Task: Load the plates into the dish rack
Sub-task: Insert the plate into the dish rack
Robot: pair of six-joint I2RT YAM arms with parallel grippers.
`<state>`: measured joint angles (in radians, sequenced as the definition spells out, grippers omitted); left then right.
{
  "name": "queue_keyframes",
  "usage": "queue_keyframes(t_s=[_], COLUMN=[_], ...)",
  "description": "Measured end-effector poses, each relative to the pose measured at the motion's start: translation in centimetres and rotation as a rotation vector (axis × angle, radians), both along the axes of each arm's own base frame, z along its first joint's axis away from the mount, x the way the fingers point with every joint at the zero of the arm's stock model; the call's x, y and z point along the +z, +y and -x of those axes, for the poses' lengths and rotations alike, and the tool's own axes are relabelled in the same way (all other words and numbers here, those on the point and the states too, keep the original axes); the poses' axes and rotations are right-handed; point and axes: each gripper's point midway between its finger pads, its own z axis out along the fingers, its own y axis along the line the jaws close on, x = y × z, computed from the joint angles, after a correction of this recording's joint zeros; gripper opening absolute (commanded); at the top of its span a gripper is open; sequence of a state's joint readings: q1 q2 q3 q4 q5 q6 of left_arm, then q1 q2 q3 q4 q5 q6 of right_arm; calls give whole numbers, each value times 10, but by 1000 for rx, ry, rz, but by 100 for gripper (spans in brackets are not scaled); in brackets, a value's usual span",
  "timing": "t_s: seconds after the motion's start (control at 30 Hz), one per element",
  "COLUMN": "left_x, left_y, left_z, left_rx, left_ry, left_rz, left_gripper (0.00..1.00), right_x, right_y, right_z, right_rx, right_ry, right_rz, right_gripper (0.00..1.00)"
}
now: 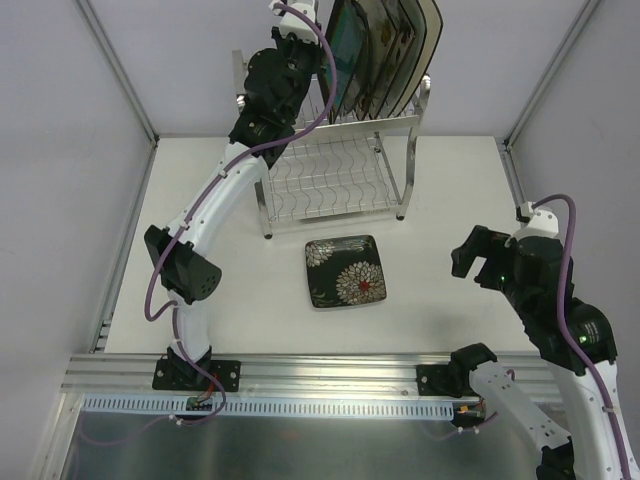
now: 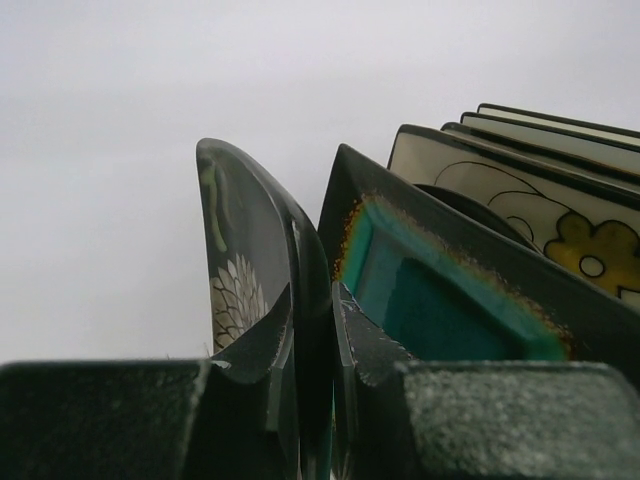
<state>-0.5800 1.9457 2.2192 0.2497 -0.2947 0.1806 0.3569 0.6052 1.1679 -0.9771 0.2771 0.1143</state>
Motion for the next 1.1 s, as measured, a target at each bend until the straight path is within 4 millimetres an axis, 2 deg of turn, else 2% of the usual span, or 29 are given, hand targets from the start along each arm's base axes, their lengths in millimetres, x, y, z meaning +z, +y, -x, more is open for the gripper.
queue_keyframes(t_s=[0.43, 1.1], left_x=[-11, -18], left_y=[1, 5], left_z=[-8, -17], left_rx=[-13, 17], left_ry=[9, 1], left_rz=[0, 92], left_gripper=[0, 0], right_x=[-4, -9], right_y=[0, 0], right_z=[-4, -4], right_rx=[3, -1], right_ry=[18, 32], right_rz=[19, 26], right_gripper=[99, 100])
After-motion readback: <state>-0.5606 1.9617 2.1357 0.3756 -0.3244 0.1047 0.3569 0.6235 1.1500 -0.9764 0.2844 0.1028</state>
